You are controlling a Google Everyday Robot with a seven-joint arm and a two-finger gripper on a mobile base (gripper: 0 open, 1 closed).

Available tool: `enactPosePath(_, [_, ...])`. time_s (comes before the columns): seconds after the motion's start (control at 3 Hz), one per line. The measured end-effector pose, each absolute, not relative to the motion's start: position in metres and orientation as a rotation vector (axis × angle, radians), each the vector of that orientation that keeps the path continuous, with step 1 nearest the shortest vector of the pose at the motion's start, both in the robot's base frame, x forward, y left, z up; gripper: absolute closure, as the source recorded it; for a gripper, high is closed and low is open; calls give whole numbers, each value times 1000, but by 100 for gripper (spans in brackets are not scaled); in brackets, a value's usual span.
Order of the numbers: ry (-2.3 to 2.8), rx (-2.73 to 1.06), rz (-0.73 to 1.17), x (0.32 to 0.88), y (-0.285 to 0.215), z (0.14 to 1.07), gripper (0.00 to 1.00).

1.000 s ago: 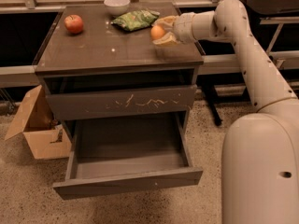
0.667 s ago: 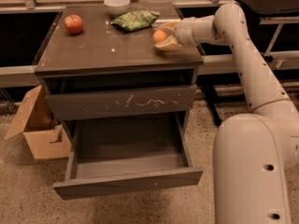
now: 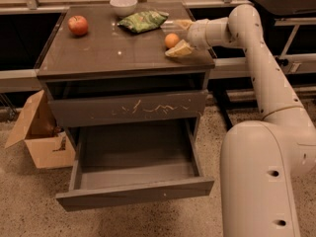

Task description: Pick orange from middle drawer and place on counter

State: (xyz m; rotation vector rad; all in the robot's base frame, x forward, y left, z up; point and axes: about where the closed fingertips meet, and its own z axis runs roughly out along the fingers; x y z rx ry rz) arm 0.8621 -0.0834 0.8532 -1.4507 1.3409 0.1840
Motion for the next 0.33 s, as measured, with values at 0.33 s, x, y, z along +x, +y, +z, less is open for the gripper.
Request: enactPosePath(0.33, [1315, -1414, 159, 860, -96, 871, 0])
